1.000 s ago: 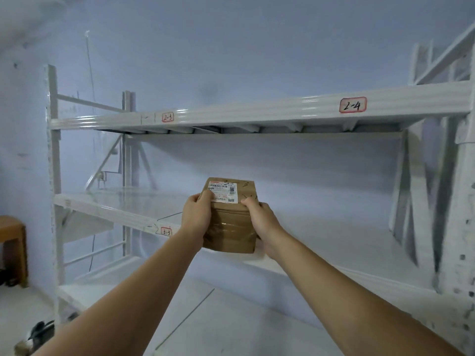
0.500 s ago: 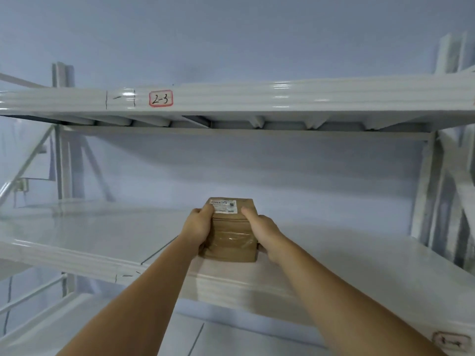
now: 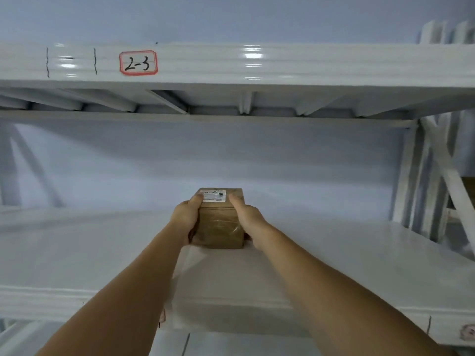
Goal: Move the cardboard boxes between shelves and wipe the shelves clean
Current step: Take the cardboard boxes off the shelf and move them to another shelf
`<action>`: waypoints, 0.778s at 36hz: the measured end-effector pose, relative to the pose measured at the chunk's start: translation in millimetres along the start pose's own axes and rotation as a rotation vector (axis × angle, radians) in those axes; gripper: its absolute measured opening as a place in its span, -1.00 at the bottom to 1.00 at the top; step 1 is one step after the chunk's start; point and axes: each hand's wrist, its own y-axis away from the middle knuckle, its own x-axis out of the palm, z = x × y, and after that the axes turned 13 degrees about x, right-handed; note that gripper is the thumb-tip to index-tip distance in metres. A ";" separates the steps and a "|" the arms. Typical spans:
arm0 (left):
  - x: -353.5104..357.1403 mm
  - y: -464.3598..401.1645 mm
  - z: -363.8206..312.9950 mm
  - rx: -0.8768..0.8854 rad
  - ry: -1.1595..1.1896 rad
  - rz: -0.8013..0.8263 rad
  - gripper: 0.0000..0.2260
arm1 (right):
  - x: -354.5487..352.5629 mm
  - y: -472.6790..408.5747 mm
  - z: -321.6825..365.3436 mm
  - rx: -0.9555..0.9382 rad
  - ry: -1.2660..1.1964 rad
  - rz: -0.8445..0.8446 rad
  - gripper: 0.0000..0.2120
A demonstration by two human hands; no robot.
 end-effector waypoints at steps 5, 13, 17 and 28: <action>-7.0 4.3 -27.3 0.143 -0.294 -0.093 -0.49 | -10.2 15.8 8.4 -0.002 -0.029 -0.001 0.05; 17.4 72.6 -93.9 0.591 -0.744 0.052 -0.61 | -93.9 96.0 12.1 -0.469 0.535 -0.312 -0.40; 57.8 116.5 -105.4 0.705 -0.894 0.316 -0.62 | -155.1 147.6 -13.2 -0.512 0.912 -0.374 -0.33; 247.5 288.7 -111.7 0.942 -1.063 0.981 -0.52 | -334.1 331.7 -113.8 -0.145 1.202 -0.477 -0.37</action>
